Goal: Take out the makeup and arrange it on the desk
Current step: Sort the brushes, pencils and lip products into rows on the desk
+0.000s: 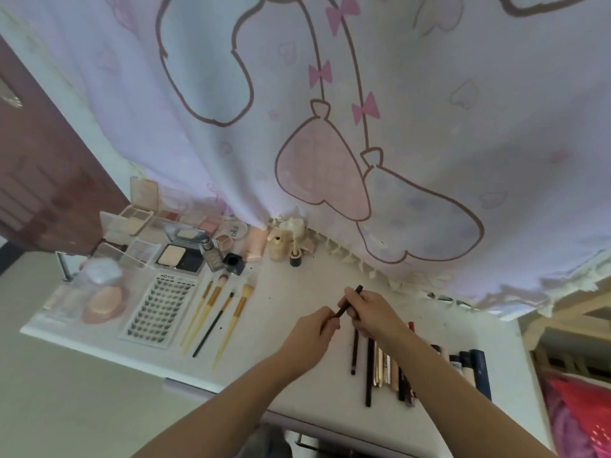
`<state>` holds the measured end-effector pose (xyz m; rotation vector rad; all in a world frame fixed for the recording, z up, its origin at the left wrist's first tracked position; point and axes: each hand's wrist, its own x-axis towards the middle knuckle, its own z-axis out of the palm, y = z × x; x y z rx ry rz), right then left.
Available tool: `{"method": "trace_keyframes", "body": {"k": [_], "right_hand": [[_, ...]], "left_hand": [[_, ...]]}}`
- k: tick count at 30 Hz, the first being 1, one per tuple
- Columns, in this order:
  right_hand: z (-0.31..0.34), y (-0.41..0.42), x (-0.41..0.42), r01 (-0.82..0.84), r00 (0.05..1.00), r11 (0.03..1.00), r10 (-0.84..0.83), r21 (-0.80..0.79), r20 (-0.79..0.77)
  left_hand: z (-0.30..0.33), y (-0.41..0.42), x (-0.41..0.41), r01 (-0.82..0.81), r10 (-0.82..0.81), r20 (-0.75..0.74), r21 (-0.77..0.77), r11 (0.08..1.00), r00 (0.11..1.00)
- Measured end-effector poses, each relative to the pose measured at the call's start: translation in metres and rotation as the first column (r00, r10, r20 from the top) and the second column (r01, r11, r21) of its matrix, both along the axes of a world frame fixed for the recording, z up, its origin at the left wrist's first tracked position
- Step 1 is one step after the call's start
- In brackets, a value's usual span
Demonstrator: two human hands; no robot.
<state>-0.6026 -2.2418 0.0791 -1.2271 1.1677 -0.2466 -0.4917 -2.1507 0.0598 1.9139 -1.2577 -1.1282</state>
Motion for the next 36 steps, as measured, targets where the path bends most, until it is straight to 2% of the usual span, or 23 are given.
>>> {"method": "trace_keyframes", "body": {"k": [4, 9, 10, 12, 13, 14, 16, 17, 19, 21, 23, 25, 27, 29, 31, 36], "right_hand": [[0.009, 0.011, 0.014, 0.181, 0.963, 0.954, -0.222, 0.239, 0.155], [0.001, 0.024, 0.051, 0.266, 0.915, 0.878, -0.360, 0.397, 0.184], [-0.005, 0.022, 0.055, 0.325, 0.888, 0.848, -0.426, 0.418, 0.174], [-0.014, 0.004, 0.049, 0.498, 0.765, 0.736, -0.622, 0.458, 0.167], [-0.016, -0.006, 0.041, 0.549, 0.732, 0.714, -0.662, 0.435, 0.164], [-0.017, -0.014, 0.034, 0.553, 0.754, 0.741, -0.640, 0.381, 0.151], [-0.014, -0.014, 0.037, 0.432, 0.875, 0.862, -0.472, 0.266, 0.111], [-0.013, -0.006, 0.047, 0.335, 0.932, 0.919, -0.356, 0.210, 0.069], [-0.013, 0.017, 0.075, 0.171, 0.985, 0.981, -0.167, 0.087, -0.047], [-0.021, 0.036, 0.095, 0.101, 0.985, 0.995, -0.103, -0.027, -0.140], [-0.037, 0.047, 0.105, 0.038, 0.968, 0.992, -0.066, -0.118, -0.243], [-0.047, 0.053, 0.110, -0.111, 0.912, 0.973, 0.019, -0.202, -0.409], [-0.051, 0.058, 0.116, -0.324, 0.772, 0.910, 0.098, -0.257, -0.627], [-0.055, 0.060, 0.119, -0.477, 0.636, 0.842, 0.134, -0.251, -0.760], [-0.059, 0.063, 0.123, -0.553, 0.564, 0.798, 0.147, -0.239, -0.813], [-0.068, 0.073, 0.148, -0.625, 0.533, 0.740, 0.174, -0.247, -0.828]], "left_hand": [[0.024, 0.008, 0.022, 0.028, -0.012, -0.142, 0.113, 0.993, 0.990], [0.042, 0.017, 0.051, 0.002, 0.071, -0.314, 0.229, 0.973, 0.947], [0.044, 0.022, 0.058, 0.009, 0.082, -0.341, 0.257, 0.966, 0.937], [0.041, 0.039, 0.076, 0.030, 0.105, -0.403, 0.316, 0.948, 0.909], [0.038, 0.050, 0.084, 0.019, 0.137, -0.434, 0.337, 0.941, 0.890], [0.033, 0.060, 0.093, -0.018, 0.184, -0.451, 0.348, 0.937, 0.873], [0.022, 0.069, 0.106, -0.126, 0.277, -0.443, 0.339, 0.932, 0.853], [0.016, 0.068, 0.109, -0.152, 0.286, -0.402, 0.332, 0.931, 0.870], [0.007, 0.057, 0.108, -0.137, 0.234, -0.271, 0.335, 0.932, 0.934], [-0.005, 0.043, 0.107, -0.110, 0.168, -0.138, 0.352, 0.930, 0.976], [-0.017, 0.032, 0.111, -0.071, 0.047, 0.078, 0.351, 0.934, 0.996], [-0.026, 0.022, 0.118, -0.028, -0.135, 0.377, 0.398, 0.917, 0.916], [-0.032, 0.017, 0.121, -0.001, -0.281, 0.547, 0.458, 0.889, 0.789], [-0.035, 0.014, 0.123, 0.066, -0.399, 0.615, 0.490, 0.869, 0.681], [-0.041, 0.013, 0.128, 0.131, -0.459, 0.652, 0.487, 0.863, 0.604], [-0.051, 0.017, 0.150, 0.203, -0.463, 0.694, 0.427, 0.881, 0.551]]}}
